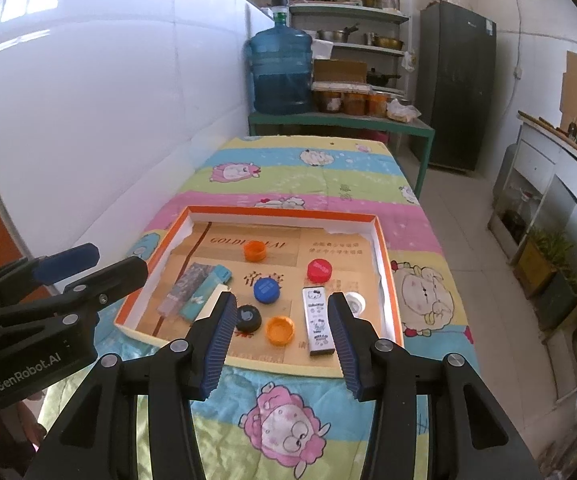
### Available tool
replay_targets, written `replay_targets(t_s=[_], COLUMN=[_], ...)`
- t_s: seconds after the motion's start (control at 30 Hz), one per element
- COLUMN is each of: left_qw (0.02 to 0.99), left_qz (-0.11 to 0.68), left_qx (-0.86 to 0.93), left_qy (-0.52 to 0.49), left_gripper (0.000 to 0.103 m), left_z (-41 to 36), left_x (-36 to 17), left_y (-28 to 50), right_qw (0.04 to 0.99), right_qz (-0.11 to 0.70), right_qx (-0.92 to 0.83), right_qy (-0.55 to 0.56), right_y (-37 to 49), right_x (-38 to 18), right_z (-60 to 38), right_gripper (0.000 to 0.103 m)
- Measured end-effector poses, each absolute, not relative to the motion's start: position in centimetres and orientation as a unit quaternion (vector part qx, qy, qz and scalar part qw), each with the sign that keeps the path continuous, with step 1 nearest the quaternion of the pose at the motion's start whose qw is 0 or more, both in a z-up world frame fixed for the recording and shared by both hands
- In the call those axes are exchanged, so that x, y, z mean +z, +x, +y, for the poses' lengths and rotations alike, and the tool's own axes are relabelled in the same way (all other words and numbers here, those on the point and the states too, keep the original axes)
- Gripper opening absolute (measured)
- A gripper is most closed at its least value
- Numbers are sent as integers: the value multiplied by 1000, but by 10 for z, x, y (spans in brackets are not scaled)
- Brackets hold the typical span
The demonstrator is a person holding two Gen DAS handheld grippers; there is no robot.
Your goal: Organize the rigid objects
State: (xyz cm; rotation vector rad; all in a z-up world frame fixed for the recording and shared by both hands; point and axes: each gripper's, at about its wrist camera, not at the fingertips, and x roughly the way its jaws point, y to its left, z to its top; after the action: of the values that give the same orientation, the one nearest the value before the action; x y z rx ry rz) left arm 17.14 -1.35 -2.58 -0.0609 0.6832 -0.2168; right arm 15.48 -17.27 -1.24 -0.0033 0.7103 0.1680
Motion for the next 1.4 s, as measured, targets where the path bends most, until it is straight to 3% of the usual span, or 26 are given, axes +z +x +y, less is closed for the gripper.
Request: replay_targets(t_s=[1.4], left_qw=[955], left_qz=[295], left_qx=[-27], left_qy=[-18], left_gripper=[62], left_z=[1], left_x=[-15], left_y=[52], right_qw=[955], right_qz=[296], right_qx=[34], right_qy=[11], right_y=[38], right_x=[2], right_z=[-155], right_gripper=[49])
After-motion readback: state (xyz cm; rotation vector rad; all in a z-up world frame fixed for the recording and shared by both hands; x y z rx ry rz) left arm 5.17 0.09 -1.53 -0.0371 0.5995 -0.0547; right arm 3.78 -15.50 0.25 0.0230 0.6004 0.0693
